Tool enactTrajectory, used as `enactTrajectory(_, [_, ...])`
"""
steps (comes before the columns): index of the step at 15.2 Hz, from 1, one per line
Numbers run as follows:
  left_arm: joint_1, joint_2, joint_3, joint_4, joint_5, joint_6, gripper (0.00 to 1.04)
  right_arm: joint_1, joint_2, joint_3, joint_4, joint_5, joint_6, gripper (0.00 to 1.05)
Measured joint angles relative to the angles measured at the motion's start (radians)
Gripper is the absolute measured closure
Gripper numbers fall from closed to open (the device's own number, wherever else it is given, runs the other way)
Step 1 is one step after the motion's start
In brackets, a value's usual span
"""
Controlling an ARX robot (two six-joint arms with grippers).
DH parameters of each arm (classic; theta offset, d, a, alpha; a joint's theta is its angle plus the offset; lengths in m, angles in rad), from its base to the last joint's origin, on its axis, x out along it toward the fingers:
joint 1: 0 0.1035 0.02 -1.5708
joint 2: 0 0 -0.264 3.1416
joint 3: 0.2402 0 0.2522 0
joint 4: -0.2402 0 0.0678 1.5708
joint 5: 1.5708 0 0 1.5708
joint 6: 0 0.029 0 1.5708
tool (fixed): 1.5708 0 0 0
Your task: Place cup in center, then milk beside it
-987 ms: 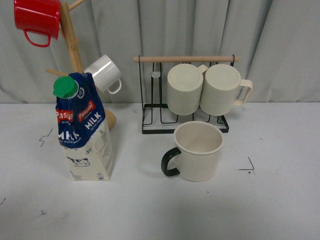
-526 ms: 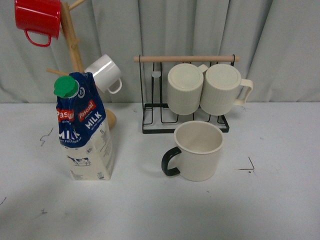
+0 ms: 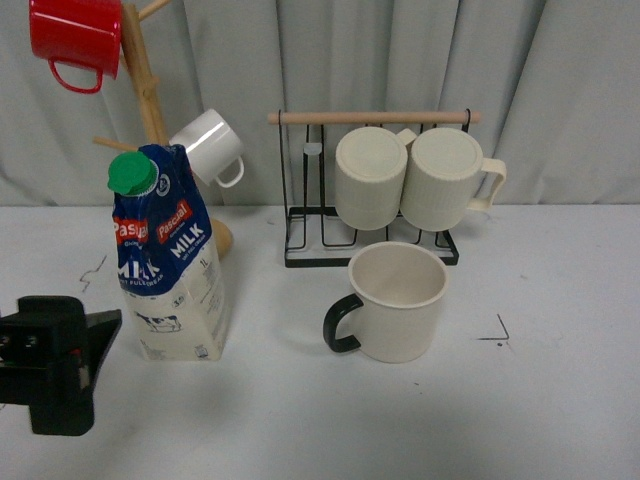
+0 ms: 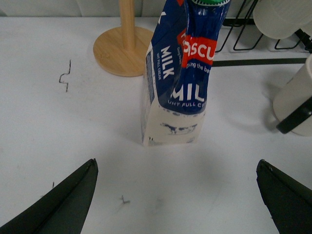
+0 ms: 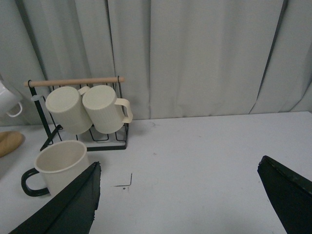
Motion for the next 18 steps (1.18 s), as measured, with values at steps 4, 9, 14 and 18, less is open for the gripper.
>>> enactTrajectory(4, [-0.003,0.164,0.108,0.047,-0.009,0.005,0.07,0.0,0.0,0.0,0.0,0.0,0.0,0.06])
enactTrajectory(9, [-0.023,0.269,0.207,0.057,-0.014,-0.001,0.07,0.0,0.0,0.0,0.0,0.0,0.0,0.06])
enactTrajectory(14, [-0.037,0.451,0.348,0.121,-0.108,-0.021,0.1,0.0,0.0,0.0,0.0,0.0,0.0,0.06])
enactTrajectory(18, [-0.032,0.477,0.359,0.13,-0.112,-0.024,0.55,0.0,0.0,0.0,0.0,0.0,0.0,0.06])
